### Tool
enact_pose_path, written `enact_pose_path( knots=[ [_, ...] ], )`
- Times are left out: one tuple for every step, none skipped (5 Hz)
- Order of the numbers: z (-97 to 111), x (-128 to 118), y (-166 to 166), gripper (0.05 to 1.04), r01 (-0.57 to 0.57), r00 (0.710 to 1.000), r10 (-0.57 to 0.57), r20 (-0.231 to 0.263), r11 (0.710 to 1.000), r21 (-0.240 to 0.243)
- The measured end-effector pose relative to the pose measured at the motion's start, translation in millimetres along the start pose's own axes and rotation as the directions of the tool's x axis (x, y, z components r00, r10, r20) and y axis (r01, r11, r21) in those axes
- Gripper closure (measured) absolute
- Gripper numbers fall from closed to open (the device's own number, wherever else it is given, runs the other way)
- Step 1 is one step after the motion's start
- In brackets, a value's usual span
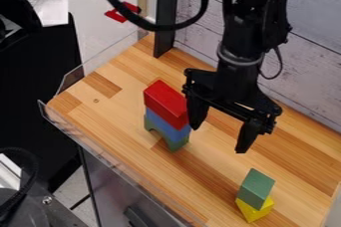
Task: Put the red block in between the arch and the cube
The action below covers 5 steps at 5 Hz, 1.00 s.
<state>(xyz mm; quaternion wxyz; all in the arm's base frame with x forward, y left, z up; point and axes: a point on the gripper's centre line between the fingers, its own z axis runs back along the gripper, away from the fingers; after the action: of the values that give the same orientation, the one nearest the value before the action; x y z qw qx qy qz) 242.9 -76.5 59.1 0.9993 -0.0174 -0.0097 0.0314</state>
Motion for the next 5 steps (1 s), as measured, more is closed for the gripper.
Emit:
enact_pose_path(
  knots=[
    [-6.0,-4.1,1.3,0.083,0.001,1.0,-0.001,-0.025,1.0,0.009],
    [-0.6,-5.8,1.6,0.083,0.005,1.0,-0.005,-0.014,1.0,0.03],
    [13.6,-1.6,1.5,0.083,-0.028,0.998,0.027,0.05,0.999,0.018],
    [21.2,-1.6,1.8,0.083,-0.095,0.994,0.096,0.061,0.995,-0.015],
    [32.0,4.3,21.2,0.083,-0.32,0.943,0.322,0.081,0.946,-0.046]
  ],
)
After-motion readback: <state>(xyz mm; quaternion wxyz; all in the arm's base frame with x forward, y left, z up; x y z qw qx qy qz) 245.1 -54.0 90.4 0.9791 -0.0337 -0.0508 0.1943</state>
